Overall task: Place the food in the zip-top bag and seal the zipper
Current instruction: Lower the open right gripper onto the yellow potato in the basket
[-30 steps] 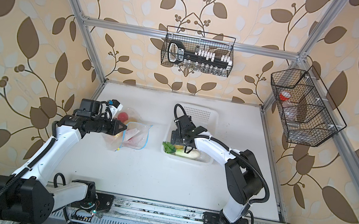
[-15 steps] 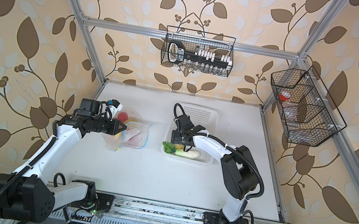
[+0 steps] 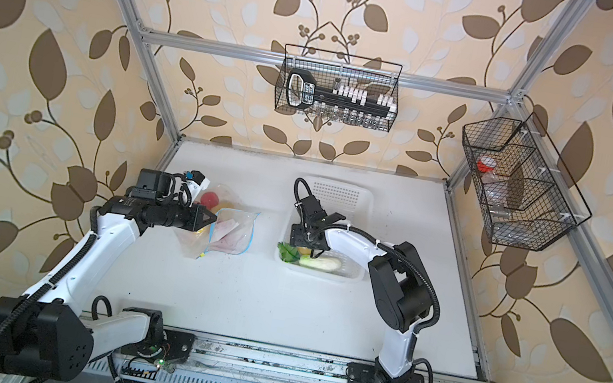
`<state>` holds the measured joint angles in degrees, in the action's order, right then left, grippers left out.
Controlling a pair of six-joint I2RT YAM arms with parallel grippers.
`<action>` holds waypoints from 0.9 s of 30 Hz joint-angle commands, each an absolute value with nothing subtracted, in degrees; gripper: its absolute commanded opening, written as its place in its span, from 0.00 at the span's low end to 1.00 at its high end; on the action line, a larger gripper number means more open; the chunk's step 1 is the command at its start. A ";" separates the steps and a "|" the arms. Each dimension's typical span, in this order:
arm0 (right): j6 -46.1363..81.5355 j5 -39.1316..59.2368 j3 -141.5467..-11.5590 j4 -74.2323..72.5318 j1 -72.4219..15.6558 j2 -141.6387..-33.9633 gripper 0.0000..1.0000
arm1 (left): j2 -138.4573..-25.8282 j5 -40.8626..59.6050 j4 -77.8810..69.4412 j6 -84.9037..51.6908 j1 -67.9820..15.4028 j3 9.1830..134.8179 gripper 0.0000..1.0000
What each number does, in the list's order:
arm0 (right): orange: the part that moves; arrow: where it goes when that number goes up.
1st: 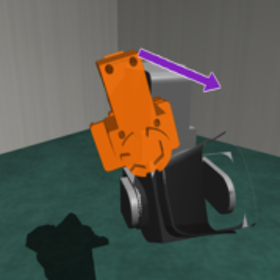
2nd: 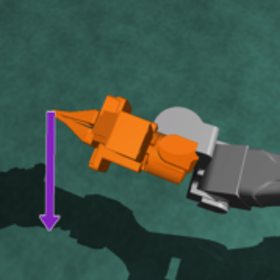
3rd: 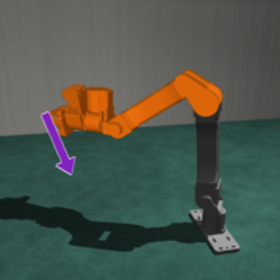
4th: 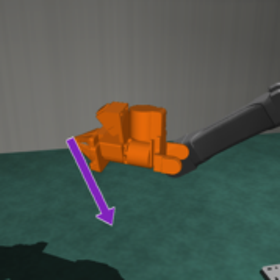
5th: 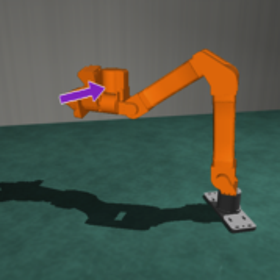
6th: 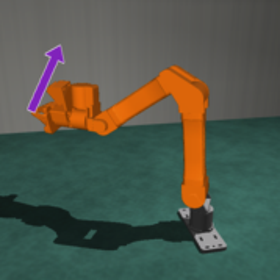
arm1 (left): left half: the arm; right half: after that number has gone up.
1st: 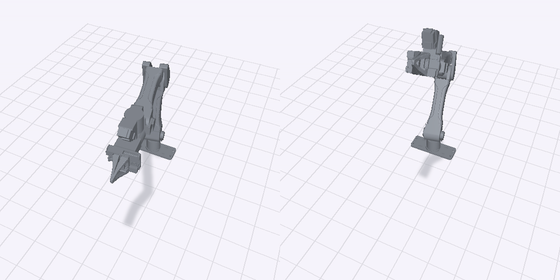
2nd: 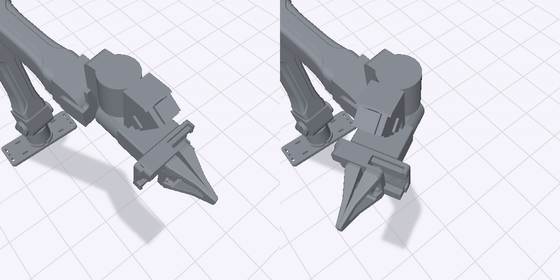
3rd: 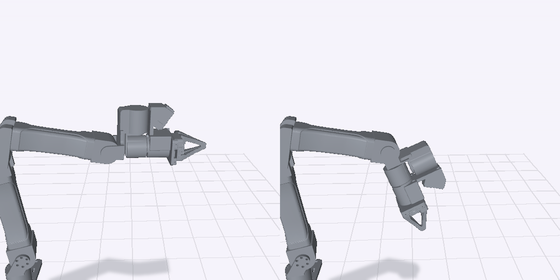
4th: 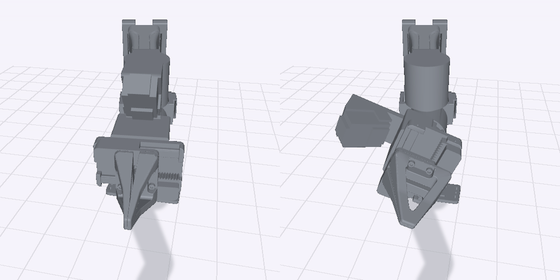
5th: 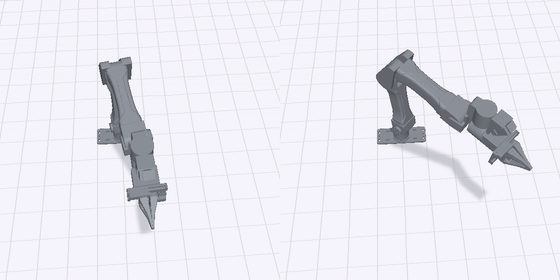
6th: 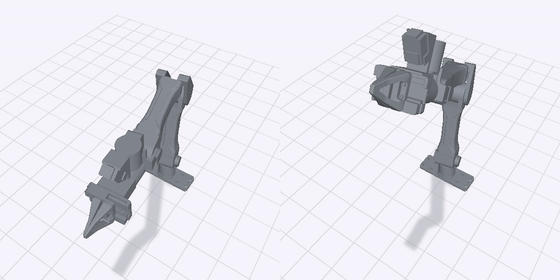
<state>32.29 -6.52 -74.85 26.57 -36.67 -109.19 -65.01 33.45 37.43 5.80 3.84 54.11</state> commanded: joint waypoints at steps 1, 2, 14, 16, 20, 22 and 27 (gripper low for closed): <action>32.52 -6.06 -76.64 26.80 -36.35 -110.77 0.81 | -64.69 34.37 36.92 6.68 4.46 53.97 0.00; 32.51 -6.13 -76.80 26.90 -36.27 -111.12 0.81 | -64.69 34.32 36.83 6.76 4.56 53.88 0.00; 33.08 -7.12 -76.23 27.20 -35.37 -111.65 0.62 | -64.77 34.72 37.01 6.79 4.51 53.88 0.00; 33.44 -7.12 -75.61 26.61 -35.36 -111.04 0.58 | -64.86 34.63 37.00 6.78 4.52 53.96 0.00; 33.90 -7.20 -74.96 26.30 -35.24 -109.12 0.53 | -64.95 34.80 37.09 6.78 4.56 54.05 0.00; 34.34 -7.21 -74.51 26.29 -35.16 -107.90 0.53 | -64.80 34.89 37.18 6.78 4.52 54.14 0.00; 35.92 -6.41 -72.22 24.80 -34.95 -104.71 0.51 | -64.60 35.09 37.24 6.85 4.57 54.10 0.00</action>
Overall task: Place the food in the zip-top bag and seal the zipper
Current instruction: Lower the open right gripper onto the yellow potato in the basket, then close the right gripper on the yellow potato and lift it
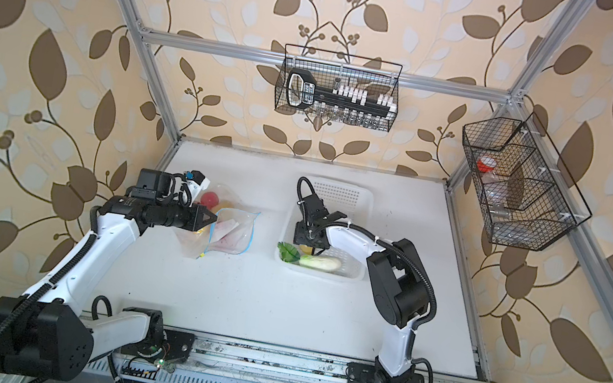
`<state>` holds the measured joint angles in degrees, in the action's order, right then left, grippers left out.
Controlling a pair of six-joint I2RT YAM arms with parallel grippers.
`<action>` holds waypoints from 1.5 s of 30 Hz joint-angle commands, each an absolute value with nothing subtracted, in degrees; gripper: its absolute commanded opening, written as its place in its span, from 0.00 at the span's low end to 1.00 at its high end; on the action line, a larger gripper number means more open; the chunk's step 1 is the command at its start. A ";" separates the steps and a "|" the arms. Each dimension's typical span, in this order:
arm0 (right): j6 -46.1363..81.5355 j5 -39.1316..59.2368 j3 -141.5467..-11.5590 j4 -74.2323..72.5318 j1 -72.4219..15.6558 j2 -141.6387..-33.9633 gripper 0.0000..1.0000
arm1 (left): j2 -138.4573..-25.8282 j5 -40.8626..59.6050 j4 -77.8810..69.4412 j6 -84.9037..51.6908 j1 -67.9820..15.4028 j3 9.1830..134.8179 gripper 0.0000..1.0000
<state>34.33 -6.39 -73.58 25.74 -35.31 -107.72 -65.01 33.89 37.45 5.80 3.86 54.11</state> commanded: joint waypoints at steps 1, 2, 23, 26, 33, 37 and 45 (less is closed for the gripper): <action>36.28 -6.19 -71.73 24.49 -34.99 -104.23 0.50 | -64.60 35.09 37.12 6.86 4.57 54.05 0.00; 36.54 -6.20 -71.38 24.20 -34.89 -103.75 0.50 | -64.64 35.16 37.11 6.89 4.52 54.05 0.00; 38.84 -5.45 -65.17 20.56 -34.93 -96.26 0.47 | -63.33 35.51 37.18 6.86 4.82 53.96 0.00; 39.10 -5.23 -65.21 19.97 -35.10 -95.64 0.47 | -62.91 35.42 37.10 6.78 5.03 53.96 0.00; 39.29 -7.47 -65.06 19.59 -36.45 -93.05 0.47 | -62.58 35.42 37.06 6.62 5.36 53.88 0.00; 39.11 -8.11 -65.12 19.24 -37.34 -91.95 0.47 | -62.49 35.51 37.18 6.59 5.45 53.88 0.00; 39.96 -8.83 -64.82 19.25 -37.91 -89.48 0.46 | -62.58 35.34 37.36 6.49 5.71 54.22 0.00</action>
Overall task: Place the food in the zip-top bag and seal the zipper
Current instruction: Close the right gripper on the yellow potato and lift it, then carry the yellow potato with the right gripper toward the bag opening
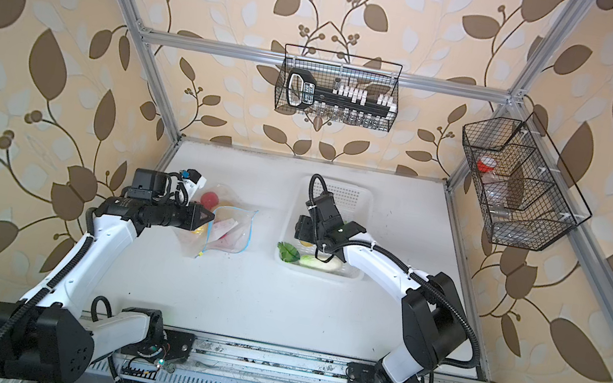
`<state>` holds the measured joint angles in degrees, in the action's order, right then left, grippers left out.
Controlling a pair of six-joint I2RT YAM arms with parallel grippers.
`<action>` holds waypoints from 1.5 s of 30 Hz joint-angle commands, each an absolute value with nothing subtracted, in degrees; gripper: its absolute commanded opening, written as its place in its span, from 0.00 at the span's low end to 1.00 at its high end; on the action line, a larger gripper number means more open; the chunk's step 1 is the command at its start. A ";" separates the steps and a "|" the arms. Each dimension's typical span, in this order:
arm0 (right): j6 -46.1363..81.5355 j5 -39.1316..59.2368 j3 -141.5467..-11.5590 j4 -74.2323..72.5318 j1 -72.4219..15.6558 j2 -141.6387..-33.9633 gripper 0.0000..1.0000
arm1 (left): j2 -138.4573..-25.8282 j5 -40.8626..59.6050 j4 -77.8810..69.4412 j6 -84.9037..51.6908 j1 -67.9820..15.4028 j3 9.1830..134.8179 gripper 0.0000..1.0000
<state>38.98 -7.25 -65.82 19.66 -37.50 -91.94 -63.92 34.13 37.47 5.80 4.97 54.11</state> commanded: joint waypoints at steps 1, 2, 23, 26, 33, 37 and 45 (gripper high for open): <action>39.99 -8.95 -64.78 19.25 -38.05 -89.01 0.46 | -62.58 35.01 37.44 6.46 5.80 54.29 0.00; 39.99 -9.23 -64.64 19.23 -38.29 -88.38 0.46 | -62.58 34.67 37.51 6.59 5.88 54.39 0.00; 39.95 -9.26 -64.77 17.23 -41.62 -82.07 0.45 | -62.62 31.98 39.47 5.78 6.53 59.66 0.00; 39.39 -9.33 -67.85 18.85 -43.12 -83.86 0.46 | -62.58 31.46 39.48 5.41 6.53 60.61 0.00; 38.26 -9.77 -74.49 18.74 -48.14 -86.70 0.46 | -63.71 32.64 41.67 6.48 6.50 64.07 0.00; 37.38 -9.75 -76.97 17.71 -50.31 -87.53 0.46 | -64.23 33.05 42.54 7.55 6.50 65.75 0.00; 36.67 -8.30 -80.51 15.29 -52.96 -89.04 0.47 | -64.91 34.85 43.33 6.53 6.48 68.81 0.00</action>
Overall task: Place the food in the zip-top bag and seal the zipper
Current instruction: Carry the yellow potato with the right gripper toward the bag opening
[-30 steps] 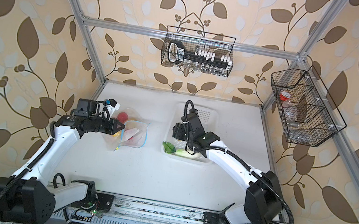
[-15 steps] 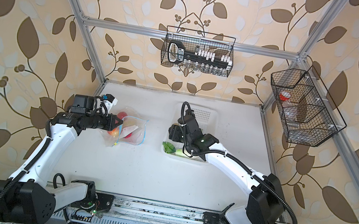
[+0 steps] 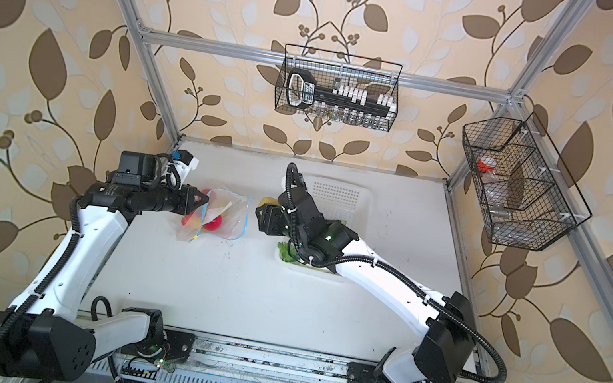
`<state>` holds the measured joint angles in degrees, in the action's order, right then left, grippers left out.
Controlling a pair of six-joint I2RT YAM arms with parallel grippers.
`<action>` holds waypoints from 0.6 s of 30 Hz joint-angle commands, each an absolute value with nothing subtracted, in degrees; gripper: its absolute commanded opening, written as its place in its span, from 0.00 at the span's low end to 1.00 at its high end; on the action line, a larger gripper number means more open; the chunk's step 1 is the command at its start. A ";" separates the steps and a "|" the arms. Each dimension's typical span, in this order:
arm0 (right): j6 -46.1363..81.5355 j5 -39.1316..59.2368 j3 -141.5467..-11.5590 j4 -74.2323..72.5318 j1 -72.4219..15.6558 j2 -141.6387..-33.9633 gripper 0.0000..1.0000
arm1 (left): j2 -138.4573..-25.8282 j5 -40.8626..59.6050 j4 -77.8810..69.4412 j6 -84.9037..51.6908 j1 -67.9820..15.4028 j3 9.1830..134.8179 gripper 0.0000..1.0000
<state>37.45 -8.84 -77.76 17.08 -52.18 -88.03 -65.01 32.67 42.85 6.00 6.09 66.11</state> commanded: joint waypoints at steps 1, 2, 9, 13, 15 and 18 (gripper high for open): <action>36.56 -8.13 -81.08 15.25 -53.17 -89.56 0.47 | -65.03 34.89 43.41 6.50 6.48 69.03 0.00; 36.49 -7.98 -81.64 15.21 -53.47 -90.01 0.47 | -65.12 35.05 43.53 6.59 6.49 69.34 0.00; 35.95 -7.29 -85.28 14.25 -55.39 -93.44 0.47 | -65.51 35.84 44.39 6.52 6.37 71.08 0.00; 35.73 -7.21 -87.04 14.23 -56.07 -95.22 0.47 | -65.48 36.37 44.47 6.07 6.42 71.71 0.00; 35.78 -6.86 -87.85 14.01 -56.35 -96.04 0.47 | -65.57 36.69 44.56 5.81 6.41 72.18 0.00; 35.60 -6.68 -88.97 14.05 -56.64 -97.25 0.47 | -65.74 37.05 44.52 5.32 6.42 72.62 0.00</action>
<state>36.36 -7.20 -86.52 15.11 -56.16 -95.90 -65.93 34.54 44.53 5.69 6.09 69.97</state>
